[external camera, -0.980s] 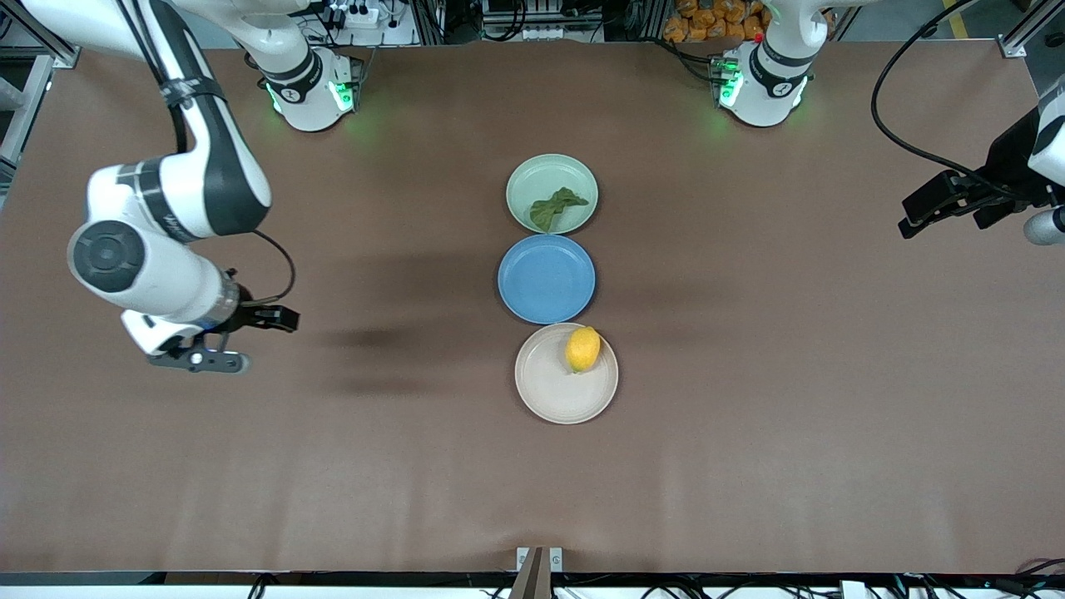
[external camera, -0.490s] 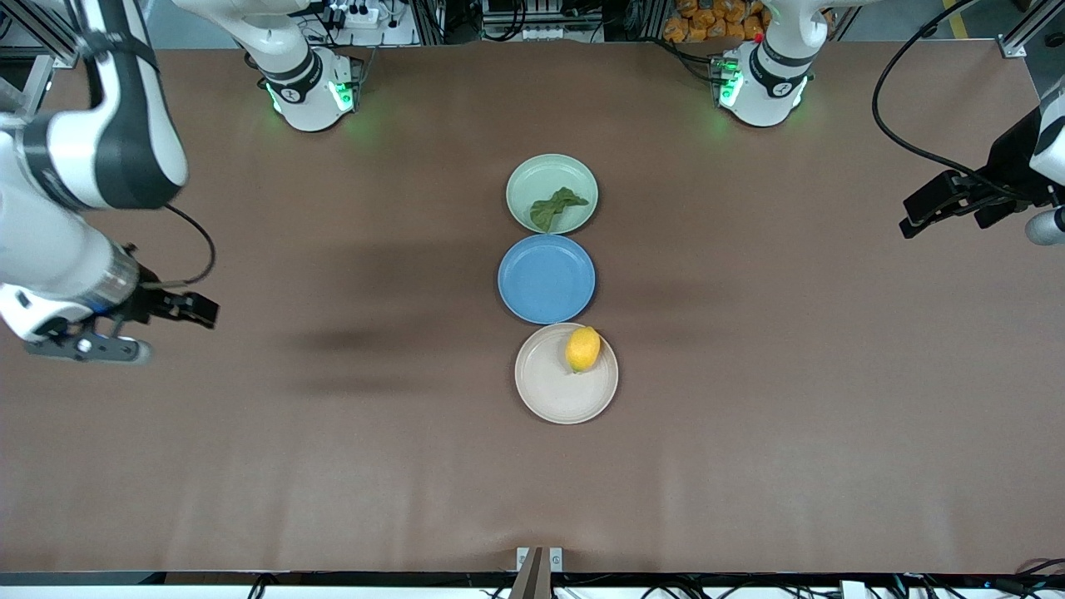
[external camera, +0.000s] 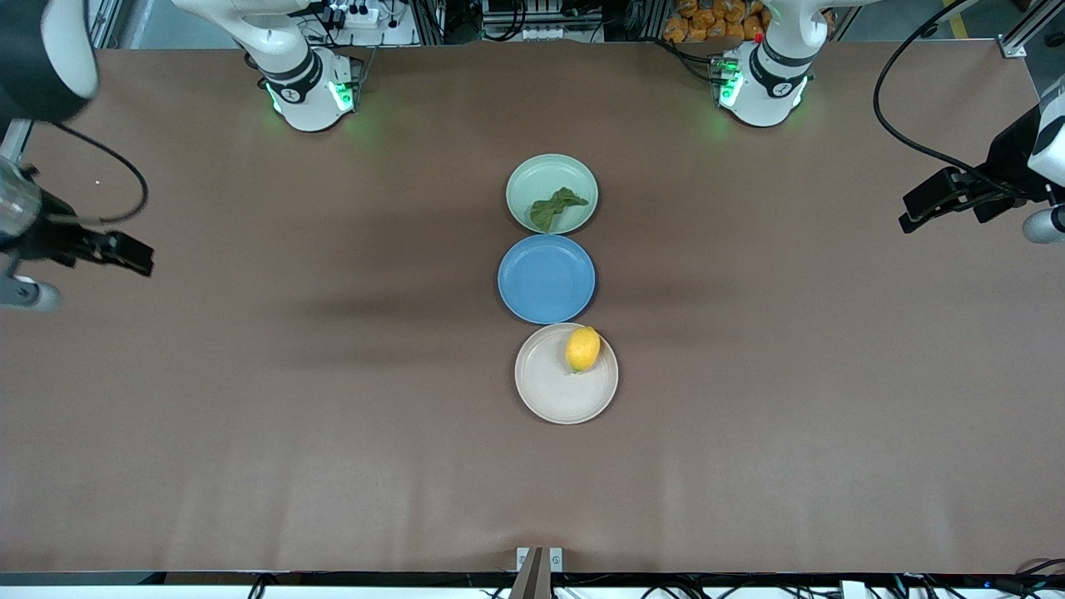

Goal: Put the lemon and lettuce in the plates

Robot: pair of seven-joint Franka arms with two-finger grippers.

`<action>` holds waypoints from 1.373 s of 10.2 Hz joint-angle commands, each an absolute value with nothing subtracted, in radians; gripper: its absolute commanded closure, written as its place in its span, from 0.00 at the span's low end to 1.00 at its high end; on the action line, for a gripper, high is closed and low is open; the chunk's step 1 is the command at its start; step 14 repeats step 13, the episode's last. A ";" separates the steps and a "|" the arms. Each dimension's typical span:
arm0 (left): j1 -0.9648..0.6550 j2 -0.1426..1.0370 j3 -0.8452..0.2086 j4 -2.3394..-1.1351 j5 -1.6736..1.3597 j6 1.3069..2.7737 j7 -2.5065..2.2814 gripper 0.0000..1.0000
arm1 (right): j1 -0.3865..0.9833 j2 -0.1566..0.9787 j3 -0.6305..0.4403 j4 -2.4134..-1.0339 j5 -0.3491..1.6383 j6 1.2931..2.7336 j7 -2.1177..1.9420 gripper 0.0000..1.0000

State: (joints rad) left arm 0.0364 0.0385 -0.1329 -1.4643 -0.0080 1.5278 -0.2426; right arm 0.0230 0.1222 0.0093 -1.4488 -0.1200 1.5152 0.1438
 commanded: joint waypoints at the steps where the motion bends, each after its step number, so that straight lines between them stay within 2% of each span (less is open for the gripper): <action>1: 0.044 0.023 -0.140 -1.463 0.023 1.494 -0.227 0.00 | 0.014 0.057 0.002 -1.433 -0.085 1.438 0.129 0.00; 3: 0.044 0.023 -0.140 -1.463 0.025 1.491 -0.227 0.00 | -0.044 0.029 -0.015 -1.402 0.046 1.367 0.124 0.00; 5: 0.044 0.023 -0.140 -1.463 0.025 1.491 -0.225 0.00 | -0.026 0.015 -0.034 -1.425 0.046 1.367 0.127 0.00; 9: 0.044 0.023 -0.140 -1.463 0.023 1.491 -0.225 0.00 | -0.018 0.015 -0.034 -1.502 0.022 1.500 0.082 0.00; 14: 0.044 0.023 -0.141 -1.463 0.023 1.491 -0.225 0.00 | 0.002 0.025 -0.034 -1.488 0.006 1.529 0.080 0.00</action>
